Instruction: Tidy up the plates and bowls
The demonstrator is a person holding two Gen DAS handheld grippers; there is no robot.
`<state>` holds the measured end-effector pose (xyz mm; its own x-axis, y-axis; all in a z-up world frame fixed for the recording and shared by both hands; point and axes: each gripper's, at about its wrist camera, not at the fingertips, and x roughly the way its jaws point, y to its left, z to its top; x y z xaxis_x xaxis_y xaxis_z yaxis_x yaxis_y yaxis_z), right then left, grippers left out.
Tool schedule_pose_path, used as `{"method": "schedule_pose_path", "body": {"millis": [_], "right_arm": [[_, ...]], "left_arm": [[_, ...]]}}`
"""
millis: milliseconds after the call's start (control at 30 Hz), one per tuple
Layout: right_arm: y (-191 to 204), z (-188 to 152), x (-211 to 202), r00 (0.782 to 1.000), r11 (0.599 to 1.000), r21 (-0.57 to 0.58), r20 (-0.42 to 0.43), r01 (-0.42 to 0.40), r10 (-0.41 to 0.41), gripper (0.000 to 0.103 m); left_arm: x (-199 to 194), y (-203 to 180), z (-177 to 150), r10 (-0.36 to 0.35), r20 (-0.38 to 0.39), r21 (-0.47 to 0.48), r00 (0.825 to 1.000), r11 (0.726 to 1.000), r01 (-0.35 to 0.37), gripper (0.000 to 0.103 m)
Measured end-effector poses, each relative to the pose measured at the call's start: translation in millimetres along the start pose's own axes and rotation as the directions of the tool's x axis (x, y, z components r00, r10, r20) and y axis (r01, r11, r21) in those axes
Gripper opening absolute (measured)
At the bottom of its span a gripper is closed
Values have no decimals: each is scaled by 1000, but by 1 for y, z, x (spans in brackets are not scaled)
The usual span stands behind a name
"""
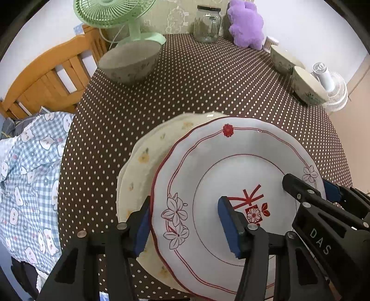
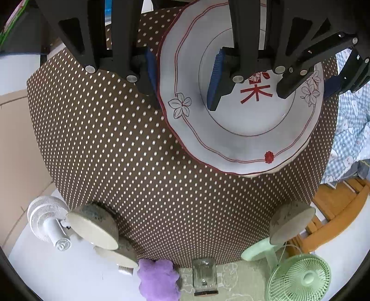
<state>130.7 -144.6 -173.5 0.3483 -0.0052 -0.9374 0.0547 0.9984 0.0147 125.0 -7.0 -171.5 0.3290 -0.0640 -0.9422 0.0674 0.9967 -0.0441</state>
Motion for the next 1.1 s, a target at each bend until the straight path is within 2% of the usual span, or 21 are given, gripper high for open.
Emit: {"method": "schedule_pose_path", "body": {"millis": [233,567,933,1100], "right_arm": [[9,-10,7,1000,1000,-14,-10,22,-23,43],[6,-6,15,999,999,-9,-14,34,-34,43],[-4,-4,13,998,1000,-7,-58,0,-1,43],[-4,-6,9,998,1000,-19,-58,-6,5,40]], "left_arm": [[7,2,-8,-1,1,9,1000,1000,1,56],[13,-4,1,39,28,14,999,999,-40,60],[19,-8,10,54,-18,11,998,998,-54,67],[22,-16,13,106,-49,51,993,993,-103,68]]}}
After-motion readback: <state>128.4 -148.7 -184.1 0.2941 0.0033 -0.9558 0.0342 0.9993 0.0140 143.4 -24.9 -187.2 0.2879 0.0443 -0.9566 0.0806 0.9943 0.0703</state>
